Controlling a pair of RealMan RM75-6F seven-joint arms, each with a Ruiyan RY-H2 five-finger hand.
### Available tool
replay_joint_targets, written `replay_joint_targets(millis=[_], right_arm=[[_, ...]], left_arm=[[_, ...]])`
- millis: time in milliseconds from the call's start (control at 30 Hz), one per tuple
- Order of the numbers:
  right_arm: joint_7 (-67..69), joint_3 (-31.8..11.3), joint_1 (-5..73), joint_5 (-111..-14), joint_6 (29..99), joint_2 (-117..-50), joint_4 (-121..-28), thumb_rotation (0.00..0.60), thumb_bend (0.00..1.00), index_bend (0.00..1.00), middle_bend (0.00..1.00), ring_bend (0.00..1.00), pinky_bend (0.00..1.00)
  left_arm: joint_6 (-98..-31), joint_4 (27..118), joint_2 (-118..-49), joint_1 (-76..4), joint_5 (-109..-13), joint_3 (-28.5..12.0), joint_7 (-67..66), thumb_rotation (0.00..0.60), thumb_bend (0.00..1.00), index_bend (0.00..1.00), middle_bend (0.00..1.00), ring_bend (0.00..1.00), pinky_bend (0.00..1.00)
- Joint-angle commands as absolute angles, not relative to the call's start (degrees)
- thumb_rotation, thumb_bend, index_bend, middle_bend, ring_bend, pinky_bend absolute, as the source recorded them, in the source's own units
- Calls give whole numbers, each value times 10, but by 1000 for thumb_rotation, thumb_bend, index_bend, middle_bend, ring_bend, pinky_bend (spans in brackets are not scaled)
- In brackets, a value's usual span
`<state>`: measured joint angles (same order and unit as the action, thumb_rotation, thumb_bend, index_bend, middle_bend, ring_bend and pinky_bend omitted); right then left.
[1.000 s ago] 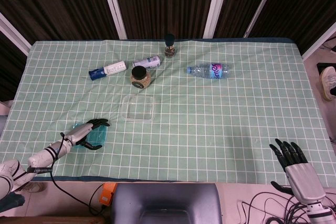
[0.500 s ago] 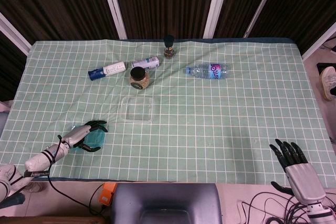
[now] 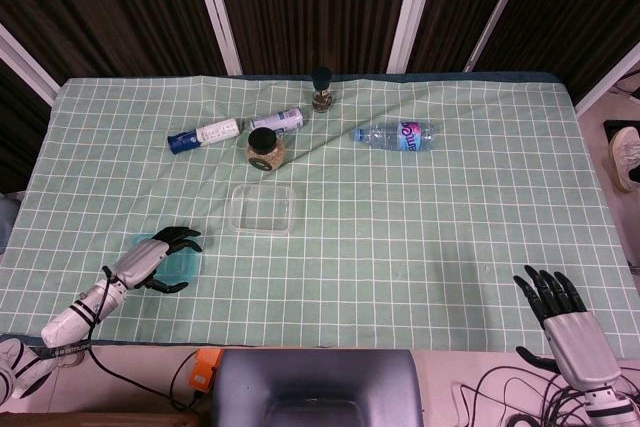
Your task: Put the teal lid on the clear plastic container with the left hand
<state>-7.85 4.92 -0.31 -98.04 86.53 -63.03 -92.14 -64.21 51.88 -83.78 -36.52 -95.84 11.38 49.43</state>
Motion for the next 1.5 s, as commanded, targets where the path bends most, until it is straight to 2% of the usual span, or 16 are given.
replay_joint_targets(millis=[33,300,433,467,567,767,1033,1167,1500], right_arm=[[-79,49,-3,-981,865,-630,-921,600,217,0,0,0,0],[-77,50,-3,-981,866,-630,-921,600,217,0,0,0,0],[-73,51,-2,-983,864,-628,-922,600,217,0,0,0,0],[-70,52,-2,-984,863,-626,-922,600,217,0,0,0,0],[-62,54,1,-986,861,-622,-922,600,217,0,0,0,0],[-47,56,4,-984,853,-616,-919,600,217,0,0,0,0],[-11,57,5,-984,859,-602,-915,600,217,0,0,0,0],[3,57,7,-981,855,-597,-913,600,217,0,0,0,0],[22,57,10,-977,851,-590,-911,600,217,0,0,0,0]], left_arm=[[-660,539,-828,-358,-958,103,467,600,309,293,368,596,737],[-690,585,-805,-355,-962,89,440,600,309,296,368,596,737],[-705,676,-763,-375,-969,66,409,600,309,297,368,596,737],[-684,731,-741,-395,-965,53,396,600,309,297,368,596,737],[-625,819,-708,-429,-934,26,353,600,310,301,374,600,741],[-532,886,-713,-478,-851,-30,252,600,309,304,376,601,742],[-445,862,-784,-534,-717,-90,128,600,311,304,376,603,744],[-418,841,-813,-555,-659,-106,89,600,311,304,376,610,748],[-400,782,-882,-596,-561,-129,2,600,306,307,376,613,749]])
